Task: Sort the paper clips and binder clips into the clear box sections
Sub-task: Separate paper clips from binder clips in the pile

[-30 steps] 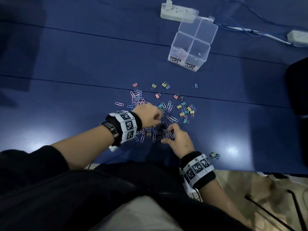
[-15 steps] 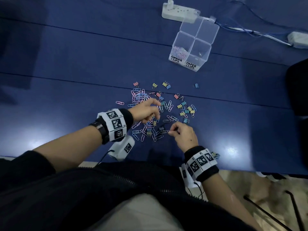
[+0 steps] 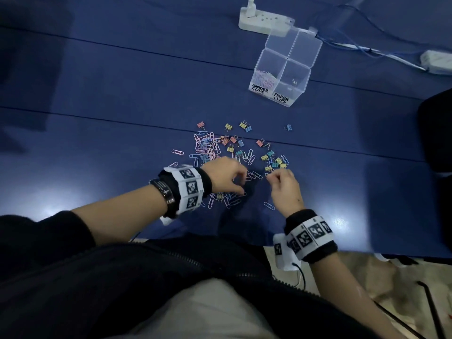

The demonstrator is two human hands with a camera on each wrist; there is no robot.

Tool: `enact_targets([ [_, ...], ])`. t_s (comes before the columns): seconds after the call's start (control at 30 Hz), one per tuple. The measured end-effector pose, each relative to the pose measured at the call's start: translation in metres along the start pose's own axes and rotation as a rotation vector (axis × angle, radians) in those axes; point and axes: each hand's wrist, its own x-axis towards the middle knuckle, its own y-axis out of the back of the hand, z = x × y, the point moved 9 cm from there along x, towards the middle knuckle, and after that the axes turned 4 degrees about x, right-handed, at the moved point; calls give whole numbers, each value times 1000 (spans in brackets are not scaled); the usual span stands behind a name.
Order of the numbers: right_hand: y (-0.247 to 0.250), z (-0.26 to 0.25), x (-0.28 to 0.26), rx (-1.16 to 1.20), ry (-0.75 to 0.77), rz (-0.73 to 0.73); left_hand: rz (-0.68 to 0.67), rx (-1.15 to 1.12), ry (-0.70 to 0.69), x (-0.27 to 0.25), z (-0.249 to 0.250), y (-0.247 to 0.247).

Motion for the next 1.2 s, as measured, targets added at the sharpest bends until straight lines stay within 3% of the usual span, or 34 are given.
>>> enact_targets([
  [0.13, 9, 3, 4, 239, -56, 19, -77, 151, -18, 2, 8, -20],
  [0.33, 6, 20, -5, 876, -286, -106, -29, 323, -20, 6, 16, -12],
  [0.53, -14, 32, -21, 1022, -499, -243, -35, 353, -66, 8, 22, -16],
  [0.6, -17, 35, -22, 934, -505, -232, -22, 383, -84, 8, 23, -14],
  [0.7, -7, 35, -20, 425, -321, -164, -34, 343, -117, 3, 23, -11],
  [0.77, -3, 32, -23, 94, -190, -150, -132, 349, -147, -3, 23, -20],
  [0.87, -10, 40, -31, -187, -179, -197, -268, 465, -170, -13, 21, -39],
  [1.07, -13, 44, -29, -142, -164, -175, -257, 441, -164, -7, 20, -35],
  [1.2, -14, 36, -23, -177, -118, -165, -176, 521, -181, -4, 21, -25],
])
